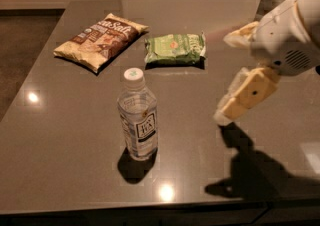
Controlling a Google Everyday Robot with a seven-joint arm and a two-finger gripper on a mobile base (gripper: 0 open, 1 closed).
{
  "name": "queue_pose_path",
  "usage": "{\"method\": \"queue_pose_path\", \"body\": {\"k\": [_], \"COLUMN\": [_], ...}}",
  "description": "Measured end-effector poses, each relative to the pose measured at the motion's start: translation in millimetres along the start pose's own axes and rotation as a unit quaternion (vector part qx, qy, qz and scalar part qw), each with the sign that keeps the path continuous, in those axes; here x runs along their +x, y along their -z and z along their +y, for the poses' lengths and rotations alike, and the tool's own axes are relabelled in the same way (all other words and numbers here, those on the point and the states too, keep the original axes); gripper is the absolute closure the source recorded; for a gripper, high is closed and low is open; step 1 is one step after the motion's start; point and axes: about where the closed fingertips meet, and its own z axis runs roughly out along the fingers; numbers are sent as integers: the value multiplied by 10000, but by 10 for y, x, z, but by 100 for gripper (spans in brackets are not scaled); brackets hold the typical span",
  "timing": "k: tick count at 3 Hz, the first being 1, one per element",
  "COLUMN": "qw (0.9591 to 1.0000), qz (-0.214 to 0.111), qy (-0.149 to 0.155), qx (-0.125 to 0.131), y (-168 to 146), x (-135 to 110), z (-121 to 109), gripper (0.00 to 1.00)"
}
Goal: Knock blue plastic bottle over
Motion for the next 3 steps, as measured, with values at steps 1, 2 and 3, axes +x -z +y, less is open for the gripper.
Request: {"method": "queue_pose_path", "body": {"k": [1, 2, 3], "qw": [9937, 9853, 9784], "qz": [-1026, -1486, -1695], "qy": [-44, 41, 172], "qx": [-447, -842, -1168], "y": [-398, -701, -914], "x": [-425, -683, -855], "z": [299, 554, 773], "gripper": [0, 0, 0]}}
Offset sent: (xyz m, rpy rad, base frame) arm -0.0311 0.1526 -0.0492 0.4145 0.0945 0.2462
